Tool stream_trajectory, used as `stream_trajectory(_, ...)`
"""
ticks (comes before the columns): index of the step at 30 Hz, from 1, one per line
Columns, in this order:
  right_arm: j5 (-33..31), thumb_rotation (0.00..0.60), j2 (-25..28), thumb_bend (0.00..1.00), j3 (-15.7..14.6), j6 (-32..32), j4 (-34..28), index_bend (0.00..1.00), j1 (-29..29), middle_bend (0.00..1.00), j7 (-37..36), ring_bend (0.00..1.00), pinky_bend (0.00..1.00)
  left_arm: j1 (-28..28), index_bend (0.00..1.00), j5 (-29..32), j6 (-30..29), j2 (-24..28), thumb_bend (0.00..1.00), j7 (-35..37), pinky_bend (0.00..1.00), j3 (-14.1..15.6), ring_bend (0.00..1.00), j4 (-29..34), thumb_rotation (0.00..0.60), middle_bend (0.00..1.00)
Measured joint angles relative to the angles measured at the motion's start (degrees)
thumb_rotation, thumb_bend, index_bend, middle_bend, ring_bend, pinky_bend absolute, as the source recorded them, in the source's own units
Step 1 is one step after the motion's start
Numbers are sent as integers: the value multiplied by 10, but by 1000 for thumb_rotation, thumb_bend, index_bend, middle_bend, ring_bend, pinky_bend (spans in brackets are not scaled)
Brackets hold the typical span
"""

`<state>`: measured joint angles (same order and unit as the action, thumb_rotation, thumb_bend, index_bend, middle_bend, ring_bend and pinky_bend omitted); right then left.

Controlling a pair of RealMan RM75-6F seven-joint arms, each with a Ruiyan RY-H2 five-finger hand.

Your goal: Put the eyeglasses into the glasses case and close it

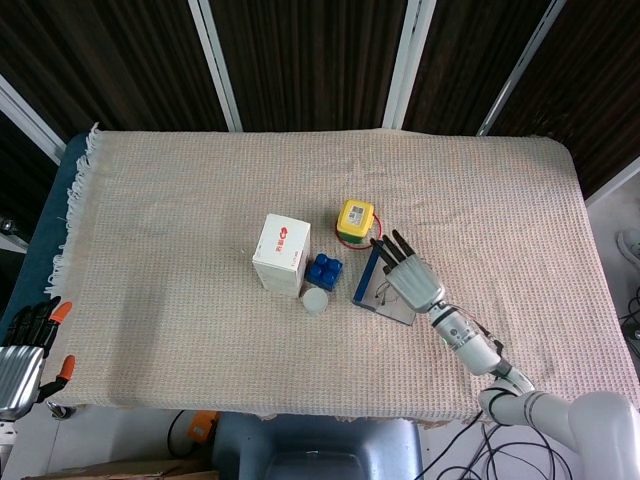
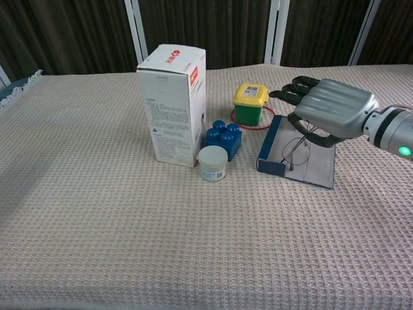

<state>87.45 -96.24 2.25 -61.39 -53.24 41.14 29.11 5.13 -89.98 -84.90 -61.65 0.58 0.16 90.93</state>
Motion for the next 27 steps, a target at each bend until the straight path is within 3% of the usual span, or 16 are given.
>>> stream_trajectory(8,0,600,-20,628,5,10,13,682,8,107,12,0,0,2,0,2,4,0,440,-1,11,0,0,1,600,0)
stream_trajectory(13,-1,600,-26,618,8,12,17,507,10,106,14,0,0,1,0,5,5,0,453,-4,19,0,0,2,600,0)
stream_trajectory(19,-1,600,-50,348,15,10,50,418,16,102,12,0,0,-1,0,9,3,2,453,-8,27,-1,0,8,600,0)
stream_trajectory(27,1,600,-61,301,22,-14,61,408,16,101,-16,0,0,-4,0,6,-5,6,452,0,28,0,0,9,600,0)
